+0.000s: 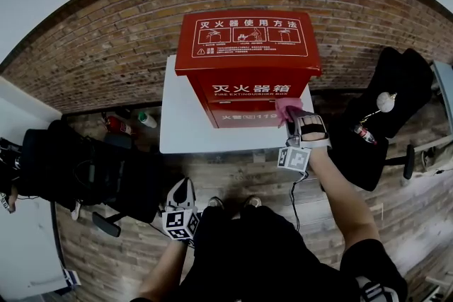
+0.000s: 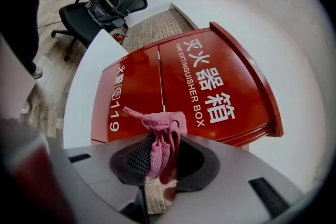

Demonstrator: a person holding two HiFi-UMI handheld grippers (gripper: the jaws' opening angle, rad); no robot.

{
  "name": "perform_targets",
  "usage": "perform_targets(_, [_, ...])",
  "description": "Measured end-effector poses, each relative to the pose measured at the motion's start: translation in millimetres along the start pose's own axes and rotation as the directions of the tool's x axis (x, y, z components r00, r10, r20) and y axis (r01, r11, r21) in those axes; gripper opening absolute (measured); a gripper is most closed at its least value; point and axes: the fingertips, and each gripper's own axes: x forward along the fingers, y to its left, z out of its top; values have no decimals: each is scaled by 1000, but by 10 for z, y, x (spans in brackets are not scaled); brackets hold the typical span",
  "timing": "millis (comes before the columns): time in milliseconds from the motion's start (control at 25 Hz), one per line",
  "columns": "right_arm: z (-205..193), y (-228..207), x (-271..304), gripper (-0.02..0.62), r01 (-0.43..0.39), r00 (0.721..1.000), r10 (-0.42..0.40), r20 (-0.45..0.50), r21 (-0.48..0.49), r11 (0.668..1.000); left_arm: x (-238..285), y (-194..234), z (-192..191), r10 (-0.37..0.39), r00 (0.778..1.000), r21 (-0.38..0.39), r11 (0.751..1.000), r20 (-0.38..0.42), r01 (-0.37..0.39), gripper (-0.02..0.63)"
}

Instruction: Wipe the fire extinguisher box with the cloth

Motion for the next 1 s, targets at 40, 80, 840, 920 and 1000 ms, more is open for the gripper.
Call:
perform_targets(40, [-3, 25, 7, 94, -6, 1000, 6, -1, 1, 1000, -3, 0, 2, 1, 1000, 1, 1000, 1, -1, 22])
perform_targets(80, [-5, 50, 14, 94, -12, 1000, 12, -1, 2, 1000, -7, 1, 3, 2, 1000, 1, 1000, 0, -2, 21])
perform_targets(840, [-53, 446, 123, 95, -76, 997, 76, -12, 4, 997, -42, 45, -117, 17, 1000, 2, 1000, -23, -17, 23])
perform_targets(920, [-57, 488, 131, 95, -83, 996, 83, -11, 6, 997, -52, 44, -138, 20, 999, 1, 1000, -29, -20, 22])
perform_targets(1000, [-67, 539, 142, 95, -93, 996, 93, -10, 8, 996, -53, 42, -170, 20, 999, -3, 1000, -36, -20, 22])
